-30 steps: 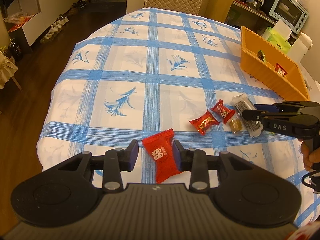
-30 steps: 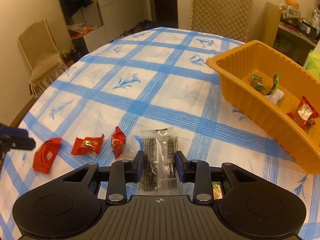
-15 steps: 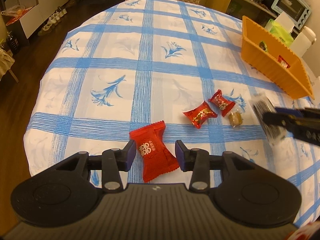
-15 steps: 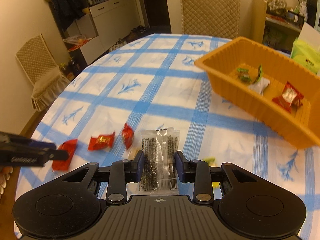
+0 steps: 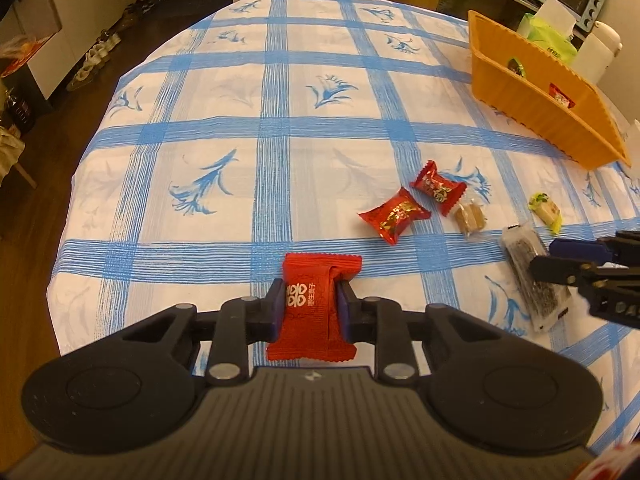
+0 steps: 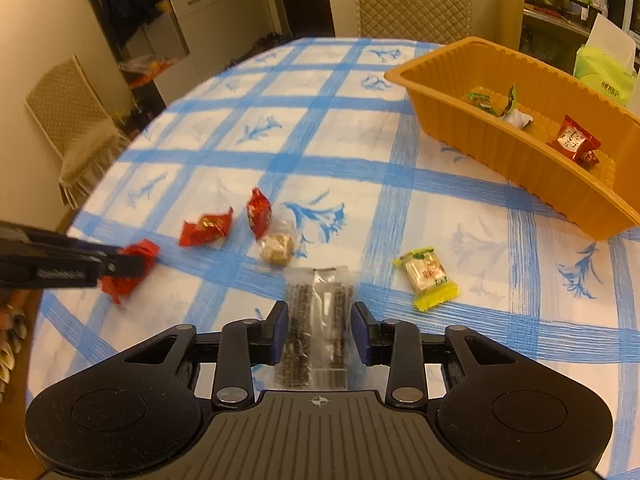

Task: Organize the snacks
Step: 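Carry both packets over the orange tray and lower them inside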

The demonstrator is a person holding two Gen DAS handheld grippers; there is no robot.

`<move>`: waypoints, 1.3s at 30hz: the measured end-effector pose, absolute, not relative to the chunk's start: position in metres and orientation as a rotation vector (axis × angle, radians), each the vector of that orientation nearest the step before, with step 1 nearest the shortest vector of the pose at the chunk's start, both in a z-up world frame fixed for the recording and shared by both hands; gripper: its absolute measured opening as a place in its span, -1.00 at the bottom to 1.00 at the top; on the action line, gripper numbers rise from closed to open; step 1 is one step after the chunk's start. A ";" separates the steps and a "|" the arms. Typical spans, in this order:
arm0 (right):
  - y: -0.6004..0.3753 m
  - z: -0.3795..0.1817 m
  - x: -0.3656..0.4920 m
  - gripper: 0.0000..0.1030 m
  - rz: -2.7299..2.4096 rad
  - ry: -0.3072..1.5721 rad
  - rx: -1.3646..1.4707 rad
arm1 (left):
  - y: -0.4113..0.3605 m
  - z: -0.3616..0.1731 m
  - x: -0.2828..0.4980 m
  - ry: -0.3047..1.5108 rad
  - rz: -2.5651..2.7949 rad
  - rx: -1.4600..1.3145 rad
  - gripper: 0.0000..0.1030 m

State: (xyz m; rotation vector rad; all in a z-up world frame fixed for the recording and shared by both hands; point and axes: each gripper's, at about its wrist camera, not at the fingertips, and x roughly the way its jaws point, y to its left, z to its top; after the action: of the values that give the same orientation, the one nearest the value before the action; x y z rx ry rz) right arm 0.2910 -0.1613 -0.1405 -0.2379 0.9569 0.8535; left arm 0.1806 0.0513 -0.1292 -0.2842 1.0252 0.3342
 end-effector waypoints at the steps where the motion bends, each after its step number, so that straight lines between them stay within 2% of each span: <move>1: -0.161 -0.142 0.290 -0.14 0.848 0.956 -0.249 | 0.051 -0.127 0.180 1.021 0.336 -0.282 -0.54; 2: -0.160 -0.143 0.290 0.00 0.845 0.956 -0.255 | 0.051 -0.125 0.180 1.015 0.338 -0.279 -0.54; 4: -0.159 -0.146 0.288 0.08 0.839 0.960 -0.265 | 0.051 -0.121 0.178 1.006 0.340 -0.277 -0.54; 10: -0.153 -0.153 0.285 0.07 0.828 0.975 -0.280 | 0.052 -0.111 0.177 0.986 0.344 -0.273 -0.54; 12: -0.151 -0.154 0.283 0.03 0.826 0.961 -0.290 | 0.051 -0.108 0.177 0.981 0.339 -0.266 -0.54; 13: -0.151 -0.154 0.282 -0.16 0.826 0.954 -0.300 | 0.049 -0.107 0.178 0.978 0.335 -0.262 -0.54; 14: -0.151 -0.153 0.281 -0.24 0.829 0.947 -0.307 | 0.048 -0.105 0.179 0.975 0.331 -0.259 -0.54; 16: -0.152 -0.153 0.282 -0.26 0.834 0.950 -0.301 | 0.046 -0.102 0.181 0.969 0.320 -0.255 -0.54; 27: -0.186 -0.112 0.307 -0.28 0.795 0.890 -0.145 | 0.022 -0.080 0.223 0.920 0.201 -0.184 -0.54; 39: -0.247 -0.059 0.384 -0.28 0.624 0.777 0.005 | -0.019 -0.041 0.330 0.796 0.026 -0.070 -0.54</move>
State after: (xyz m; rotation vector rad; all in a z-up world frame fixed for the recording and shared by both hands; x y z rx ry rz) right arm 0.3844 -0.2471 -0.0594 0.0052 0.7769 0.6244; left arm 0.3304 -0.0186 -0.0409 -0.0696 0.7955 0.0259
